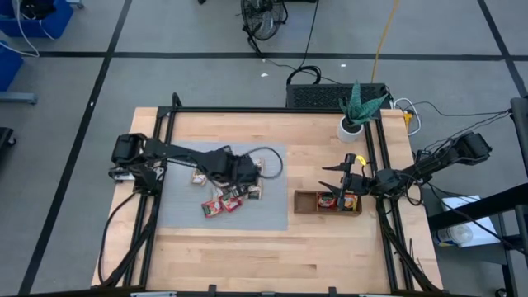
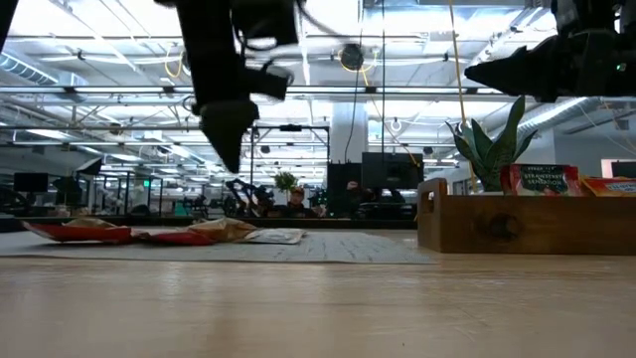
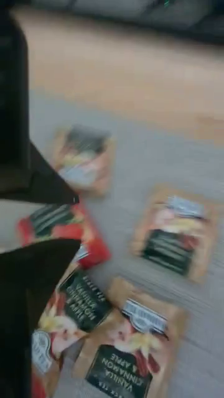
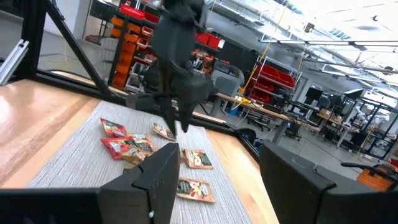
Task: Pick & Place Tea
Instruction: Put the red tea bag into the middle section of the wooden organizer
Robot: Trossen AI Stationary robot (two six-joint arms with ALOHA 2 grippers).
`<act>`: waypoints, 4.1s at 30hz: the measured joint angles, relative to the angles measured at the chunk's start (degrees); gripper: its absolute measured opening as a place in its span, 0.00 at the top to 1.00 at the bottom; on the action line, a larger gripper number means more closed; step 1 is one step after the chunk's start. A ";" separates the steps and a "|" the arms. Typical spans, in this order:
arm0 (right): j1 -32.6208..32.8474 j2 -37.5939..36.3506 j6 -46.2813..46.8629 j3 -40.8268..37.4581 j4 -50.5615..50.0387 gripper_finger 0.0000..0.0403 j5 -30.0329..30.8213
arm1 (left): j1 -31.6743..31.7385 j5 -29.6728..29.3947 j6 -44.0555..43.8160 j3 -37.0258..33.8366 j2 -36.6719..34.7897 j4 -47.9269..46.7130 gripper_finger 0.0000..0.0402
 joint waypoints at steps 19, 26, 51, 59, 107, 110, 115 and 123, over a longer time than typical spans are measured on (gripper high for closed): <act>0.00 0.02 0.67 -0.01 0.05 0.50 -0.02 | 10.33 13.34 -6.97 -16.48 -0.02 19.83 0.34; 0.00 0.02 0.67 -0.01 0.05 0.50 -0.02 | 11.71 13.37 -3.66 -16.09 -0.46 17.69 0.42; -0.02 -0.04 0.90 -0.01 -0.81 0.50 0.00 | 11.79 11.79 -15.20 -14.34 2.06 12.90 0.41; -0.01 -0.04 0.91 -0.01 -0.78 0.50 0.02 | 12.33 12.92 -16.48 -14.29 4.54 13.10 0.42; -21.09 26.22 29.94 8.83 5.88 0.50 -18.39 | -6.94 -26.47 87.61 -1.60 11.62 51.96 0.97; -22.70 31.33 30.75 12.01 6.88 0.50 -22.21 | -7.01 -26.68 93.13 -1.60 13.30 55.92 0.96; -25.66 36.53 31.56 15.22 6.62 0.50 -27.29 | -7.54 -29.20 95.37 -1.59 13.95 57.66 0.97; -30.30 37.62 34.67 17.03 7.44 0.51 -36.80 | -8.28 -28.97 93.40 -1.55 13.92 55.05 0.97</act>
